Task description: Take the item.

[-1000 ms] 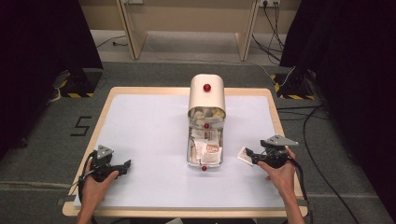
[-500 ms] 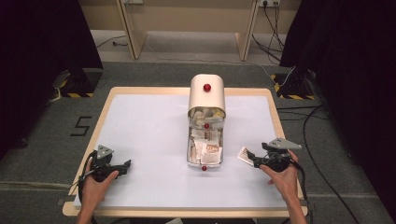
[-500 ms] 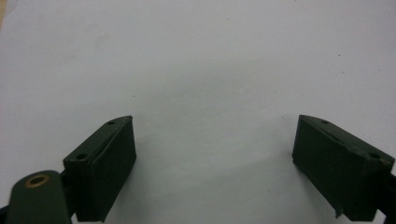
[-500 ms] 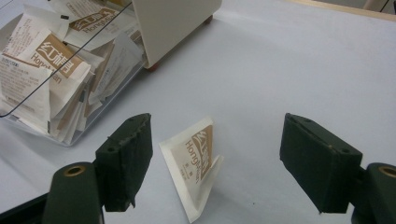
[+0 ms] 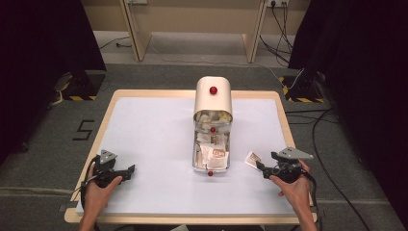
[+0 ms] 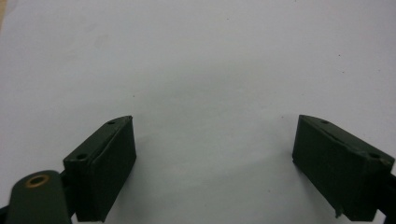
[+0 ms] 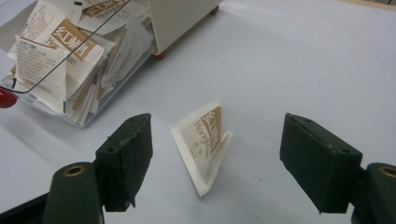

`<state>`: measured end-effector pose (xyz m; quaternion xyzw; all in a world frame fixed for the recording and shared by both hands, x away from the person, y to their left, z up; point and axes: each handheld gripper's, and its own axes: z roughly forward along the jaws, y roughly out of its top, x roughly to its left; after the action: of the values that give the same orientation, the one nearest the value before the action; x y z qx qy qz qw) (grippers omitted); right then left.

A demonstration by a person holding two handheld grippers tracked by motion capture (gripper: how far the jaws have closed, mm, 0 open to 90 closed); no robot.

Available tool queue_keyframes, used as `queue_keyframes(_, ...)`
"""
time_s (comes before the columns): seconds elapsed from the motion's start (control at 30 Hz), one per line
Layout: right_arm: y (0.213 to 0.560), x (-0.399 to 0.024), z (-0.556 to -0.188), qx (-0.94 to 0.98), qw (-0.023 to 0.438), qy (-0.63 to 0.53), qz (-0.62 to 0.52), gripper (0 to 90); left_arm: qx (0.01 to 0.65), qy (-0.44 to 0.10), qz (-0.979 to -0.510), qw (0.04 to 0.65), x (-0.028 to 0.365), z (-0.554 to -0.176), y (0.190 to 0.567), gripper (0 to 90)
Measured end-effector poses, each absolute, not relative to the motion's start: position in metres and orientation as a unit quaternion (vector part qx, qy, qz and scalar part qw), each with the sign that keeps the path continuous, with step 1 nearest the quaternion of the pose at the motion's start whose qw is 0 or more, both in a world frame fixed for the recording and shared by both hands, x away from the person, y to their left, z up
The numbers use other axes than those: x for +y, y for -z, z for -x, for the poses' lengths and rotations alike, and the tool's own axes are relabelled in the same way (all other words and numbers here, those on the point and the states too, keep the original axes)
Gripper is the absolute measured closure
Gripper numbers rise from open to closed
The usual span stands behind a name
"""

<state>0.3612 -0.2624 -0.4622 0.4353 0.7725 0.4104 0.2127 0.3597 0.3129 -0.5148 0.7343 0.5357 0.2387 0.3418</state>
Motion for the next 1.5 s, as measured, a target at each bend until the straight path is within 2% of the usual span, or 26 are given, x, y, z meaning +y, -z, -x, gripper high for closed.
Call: queue_keyframes(1.5,0.472,-0.277,-0.319,0.784,0.205,-0.398,-0.431,28.2,0.536,-0.239,-0.734,0.342,0.313,-0.360,0.515,12.6)
